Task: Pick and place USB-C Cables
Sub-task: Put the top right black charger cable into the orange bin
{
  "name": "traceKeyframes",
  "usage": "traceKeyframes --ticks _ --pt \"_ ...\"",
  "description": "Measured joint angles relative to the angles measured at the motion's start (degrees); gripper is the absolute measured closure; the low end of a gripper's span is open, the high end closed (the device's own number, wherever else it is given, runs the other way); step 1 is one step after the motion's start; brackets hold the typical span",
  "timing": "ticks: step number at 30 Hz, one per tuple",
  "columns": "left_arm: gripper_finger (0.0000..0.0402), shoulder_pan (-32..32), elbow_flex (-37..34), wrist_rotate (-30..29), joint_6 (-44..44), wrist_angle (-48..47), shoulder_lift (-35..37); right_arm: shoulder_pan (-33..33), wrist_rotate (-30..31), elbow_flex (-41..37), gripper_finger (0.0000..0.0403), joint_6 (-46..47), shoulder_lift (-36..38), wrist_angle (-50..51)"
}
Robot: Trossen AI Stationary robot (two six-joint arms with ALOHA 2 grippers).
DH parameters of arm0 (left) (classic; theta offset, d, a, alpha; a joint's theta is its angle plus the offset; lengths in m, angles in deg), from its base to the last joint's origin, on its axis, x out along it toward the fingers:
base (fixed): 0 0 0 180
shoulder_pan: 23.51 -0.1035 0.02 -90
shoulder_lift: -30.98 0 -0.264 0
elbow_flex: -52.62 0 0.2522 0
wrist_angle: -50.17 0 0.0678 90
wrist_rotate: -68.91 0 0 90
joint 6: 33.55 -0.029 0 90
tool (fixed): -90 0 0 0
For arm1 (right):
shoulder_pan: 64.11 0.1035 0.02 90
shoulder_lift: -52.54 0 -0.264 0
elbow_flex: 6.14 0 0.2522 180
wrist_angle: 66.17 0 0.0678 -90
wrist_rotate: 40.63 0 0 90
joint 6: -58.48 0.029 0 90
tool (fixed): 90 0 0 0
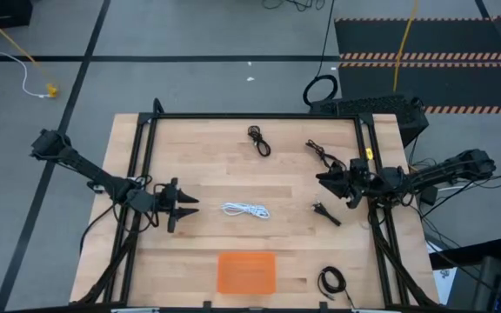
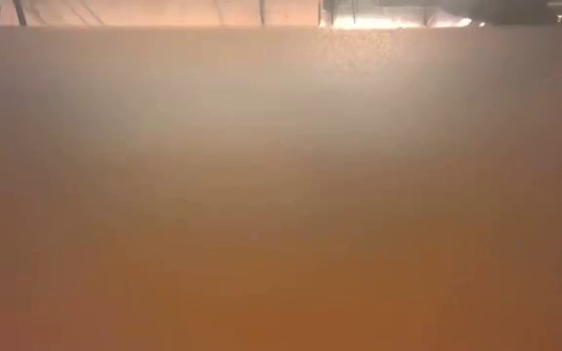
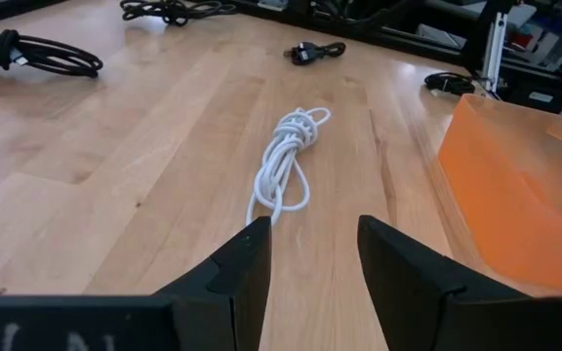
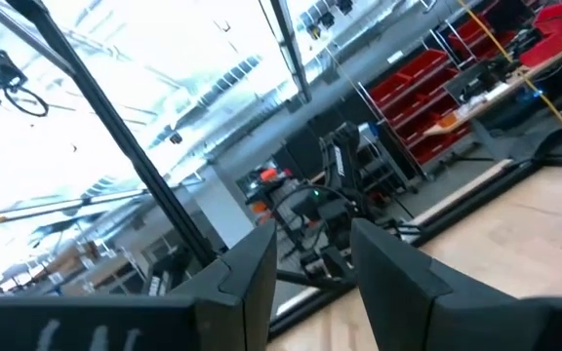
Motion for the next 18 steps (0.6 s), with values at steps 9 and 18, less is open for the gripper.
traceKeyframes --ticks 9,18 --pt "0.0245 0.0 0.0 0.0 0.0 0.0 0.0 0.0 -0.1 0.0 0.0277 -4.2 0.0 -2.6" --pt "0.0245 0.0 0.0 0.0 0.0 0.0 0.0 0.0 -1.6 0.0 0.0277 -6.5 0.0 -3.8"
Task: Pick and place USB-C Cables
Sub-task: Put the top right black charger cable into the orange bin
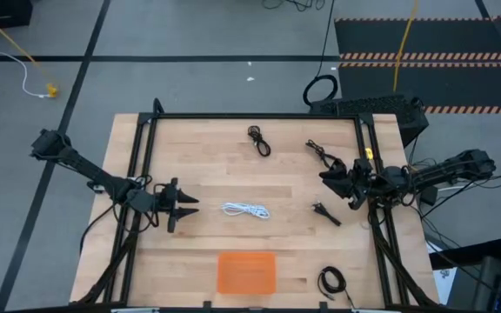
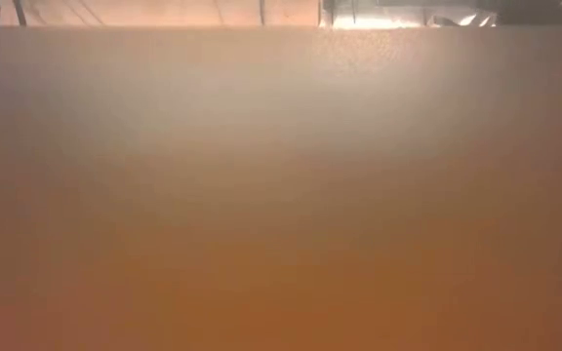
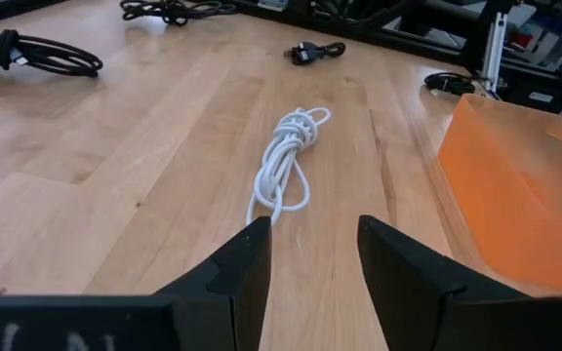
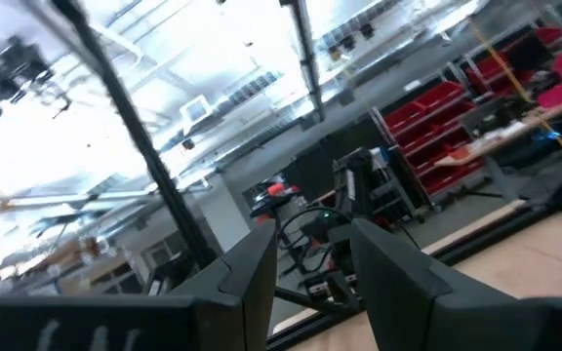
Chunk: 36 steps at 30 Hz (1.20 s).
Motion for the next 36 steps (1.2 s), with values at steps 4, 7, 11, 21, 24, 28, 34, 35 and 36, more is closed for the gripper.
traceKeyframes --ticks 4,7,11,21,24,28,34,35,36 --pt "0.0245 0.0 0.0 0.0 0.0 0.0 0.0 0.0 0.2 0.0 0.0277 0.6 0.0 -0.5" --pt "0.0245 0.0 0.0 0.0 0.0 0.0 0.0 0.0 0.0 0.1 0.0277 2.7 0.0 -1.4" --pt "0.0245 0.0 0.0 0.0 0.0 0.0 0.0 0.0 -0.3 2.3 0.0277 1.3 0.0 2.1" --pt "0.0245 0.0 0.0 0.0 0.0 0.1 0.0 0.0 -3.6 7.5 0.0277 -10.9 0.0 5.8" --pt "0.0245 0.0 0.0 0.0 0.0 0.1 0.0 -0.1 -1.0 9.0 0.0277 -11.5 0.0 7.7" --pt "0.0245 0.0 0.0 0.0 0.0 0.0 0.0 -0.4 1.6 11.9 0.0277 -13.6 0.0 13.3" --pt "0.0245 0.0 0.0 0.0 0.0 0.0 0.0 -2.8 3.2 16.0 0.0277 -14.1 0.0 22.4" --pt "0.0245 0.0 0.0 0.0 0.0 0.0 0.0 -3.5 3.2 16.7 0.0277 -14.0 0.0 24.4" --pt "0.0245 0.0 0.0 0.0 0.0 0.0 0.0 -4.2 3.2 17.7 0.0277 -14.0 0.0 26.9"
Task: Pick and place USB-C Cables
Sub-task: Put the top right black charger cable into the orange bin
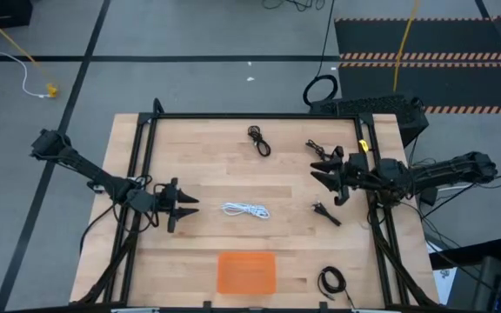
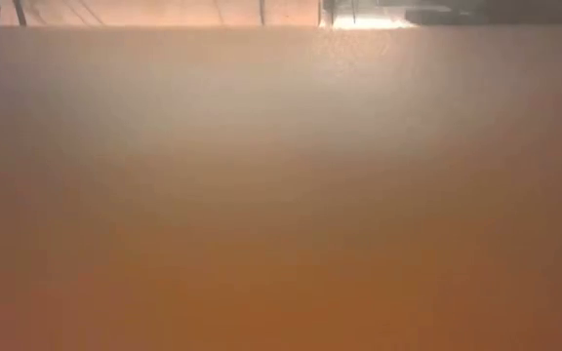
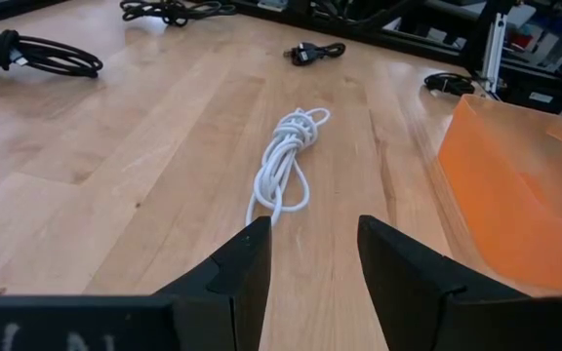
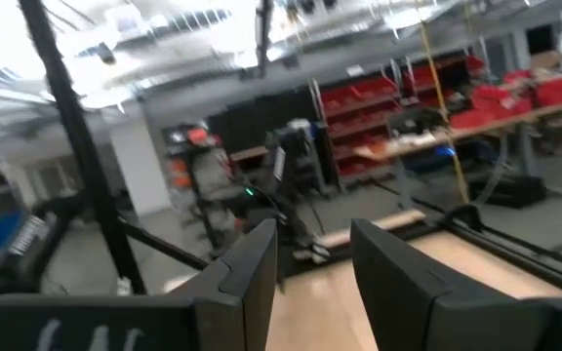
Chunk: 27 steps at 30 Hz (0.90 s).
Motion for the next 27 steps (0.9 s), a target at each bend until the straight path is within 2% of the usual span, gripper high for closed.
traceKeyframes --ticks 6,11,20,27 --pt "0.0245 0.0 0.0 0.0 0.0 0.0 0.0 -4.9 3.2 8.1 0.0272 -0.1 0.0 18.2" --pt "0.0245 0.0 0.0 0.0 0.0 0.0 0.0 -8.8 4.3 14.0 0.0236 2.5 0.0 33.3" --pt "0.0245 0.0 0.0 0.0 0.0 0.0 0.0 -15.2 4.3 15.1 0.0132 12.8 -1.9 50.5" --pt "0.0245 0.0 0.0 0.0 0.0 0.0 0.0 -20.3 4.1 15.1 0.0124 12.7 -8.2 56.3"
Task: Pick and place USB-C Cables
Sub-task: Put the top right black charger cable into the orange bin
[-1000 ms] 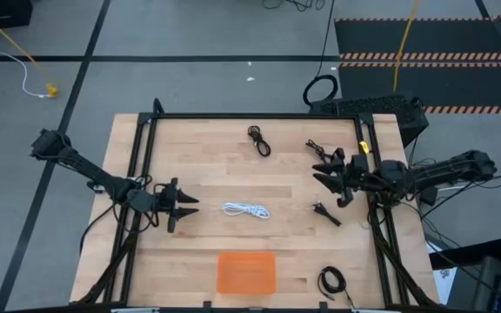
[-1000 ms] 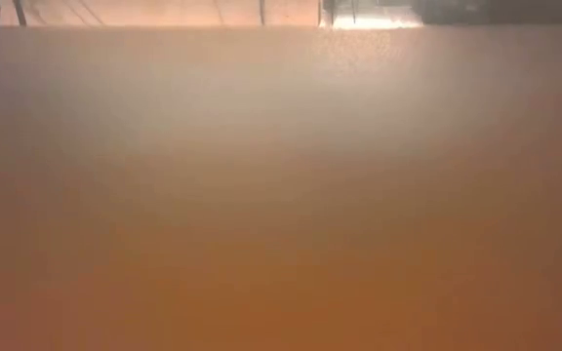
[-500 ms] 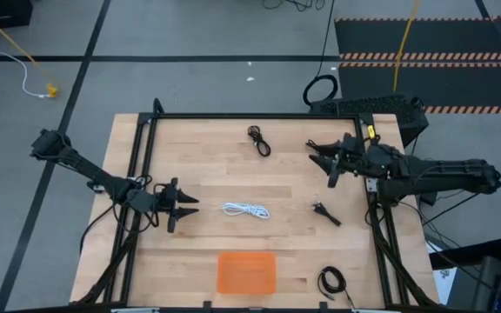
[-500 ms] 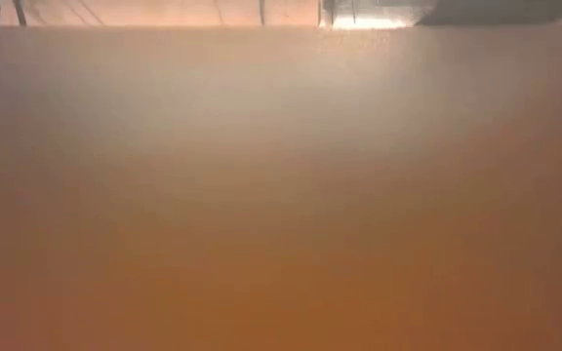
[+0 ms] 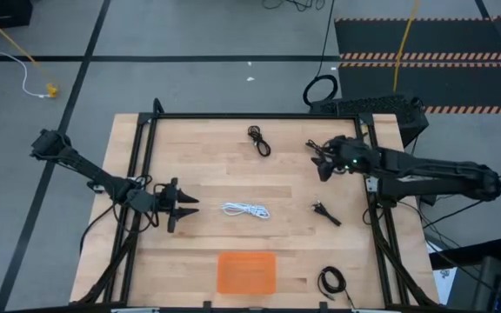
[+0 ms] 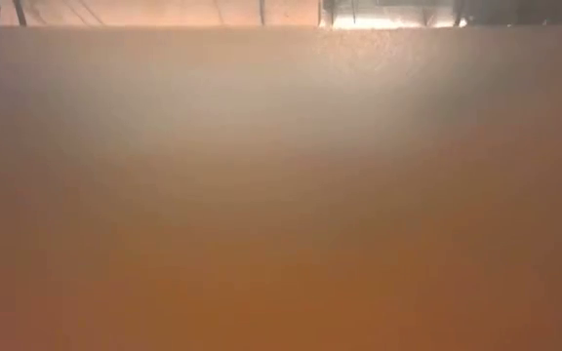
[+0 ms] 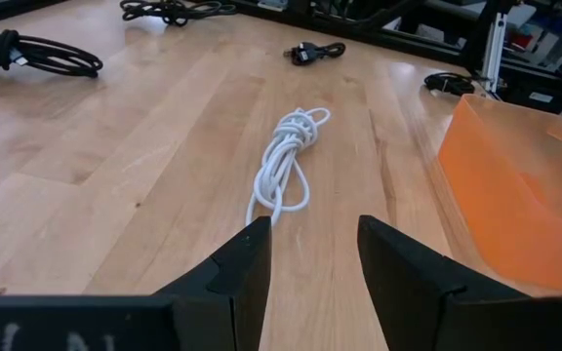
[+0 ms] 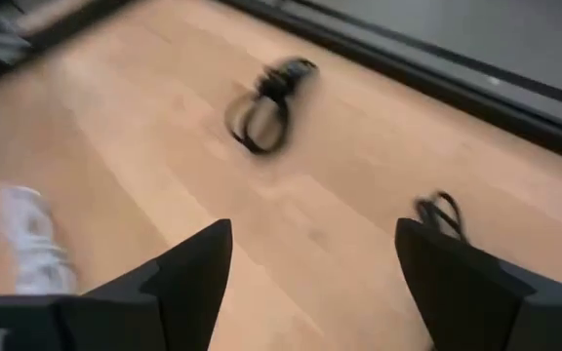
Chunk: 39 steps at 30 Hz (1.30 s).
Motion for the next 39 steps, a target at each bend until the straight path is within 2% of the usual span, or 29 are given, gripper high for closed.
traceKeyframes --ticks 11,17,27,31,39 --pt "0.0245 0.0 0.0 0.0 0.0 0.0 0.0 -7.9 -0.1 0.0 0.0126 -0.4 -10.2 9.4" --pt "0.0245 0.0 0.0 0.0 0.0 0.0 0.0 -10.9 -4.5 0.0 0.0126 -0.4 -15.7 9.7" --pt "0.0245 0.0 0.0 0.0 0.0 0.0 0.0 -13.7 -4.4 -0.1 0.0132 -3.5 -23.9 8.0" --pt "0.0245 0.0 0.0 0.0 0.0 0.0 0.0 -14.6 -4.3 -0.8 0.0166 -5.0 -26.0 4.5" --pt "0.0245 0.0 0.0 0.0 0.0 0.0 0.0 -17.0 -4.0 -3.8 0.0291 -7.6 -29.2 -1.8"
